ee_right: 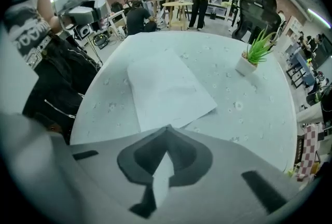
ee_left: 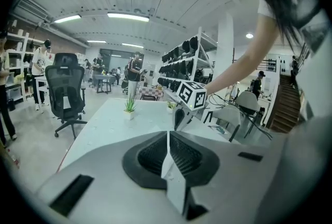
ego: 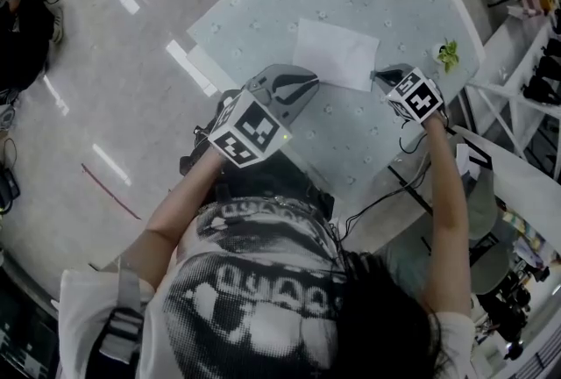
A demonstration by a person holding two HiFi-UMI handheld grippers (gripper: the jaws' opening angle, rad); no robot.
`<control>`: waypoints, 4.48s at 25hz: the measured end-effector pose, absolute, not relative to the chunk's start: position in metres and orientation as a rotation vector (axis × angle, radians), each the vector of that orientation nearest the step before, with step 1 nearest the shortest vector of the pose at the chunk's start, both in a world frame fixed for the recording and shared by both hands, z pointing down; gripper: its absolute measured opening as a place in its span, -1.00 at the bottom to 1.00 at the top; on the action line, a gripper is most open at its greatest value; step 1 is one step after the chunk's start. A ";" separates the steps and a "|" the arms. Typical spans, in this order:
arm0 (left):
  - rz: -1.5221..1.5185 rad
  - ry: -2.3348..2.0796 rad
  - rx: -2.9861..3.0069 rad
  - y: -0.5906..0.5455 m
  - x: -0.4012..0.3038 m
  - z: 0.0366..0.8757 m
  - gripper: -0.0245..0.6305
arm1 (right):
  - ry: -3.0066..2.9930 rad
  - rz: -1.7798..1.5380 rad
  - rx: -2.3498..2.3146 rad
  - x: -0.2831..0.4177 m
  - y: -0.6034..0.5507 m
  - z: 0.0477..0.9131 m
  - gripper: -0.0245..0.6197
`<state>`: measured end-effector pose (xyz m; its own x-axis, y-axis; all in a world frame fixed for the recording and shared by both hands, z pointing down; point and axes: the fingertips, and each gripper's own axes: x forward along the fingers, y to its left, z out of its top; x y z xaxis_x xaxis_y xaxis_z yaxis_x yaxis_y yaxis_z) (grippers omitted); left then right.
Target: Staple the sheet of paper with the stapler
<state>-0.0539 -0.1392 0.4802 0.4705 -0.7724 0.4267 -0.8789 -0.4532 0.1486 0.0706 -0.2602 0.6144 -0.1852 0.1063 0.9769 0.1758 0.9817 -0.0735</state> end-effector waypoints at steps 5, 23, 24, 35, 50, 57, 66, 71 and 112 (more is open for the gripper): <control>0.409 -1.344 2.423 -0.153 -0.041 0.482 -0.89 | -1.692 -0.091 -0.233 0.071 -0.259 0.617 -0.90; 0.413 -1.322 2.432 -0.168 -0.038 0.487 -0.89 | -1.640 -0.083 -0.248 0.069 -0.257 0.624 -0.91; 0.418 -1.326 2.434 -0.168 -0.039 0.487 -0.89 | -1.637 -0.089 -0.248 0.069 -0.257 0.625 -0.91; 0.499 -1.333 2.474 -0.150 -0.038 0.462 -0.89 | -1.773 -0.069 -0.137 0.074 -0.259 0.613 -0.91; 0.591 -1.362 2.516 -0.114 -0.010 0.442 -0.89 | -2.235 0.121 0.301 0.075 -0.177 0.564 -0.91; 0.629 -1.369 2.452 -0.075 0.007 0.460 -0.89 | -2.377 0.227 0.399 0.069 -0.118 0.560 -0.91; 0.714 -1.350 2.388 -0.027 0.012 0.480 -0.89 | -2.478 0.258 0.514 0.069 -0.084 0.546 -0.91; 0.718 -1.335 2.415 -0.012 0.006 0.470 -0.89 | -2.541 0.293 0.618 0.063 -0.069 0.520 -0.91; 0.569 -1.258 2.650 0.186 -0.053 0.443 -0.89 | -2.655 0.224 0.852 -0.003 0.165 0.449 -0.93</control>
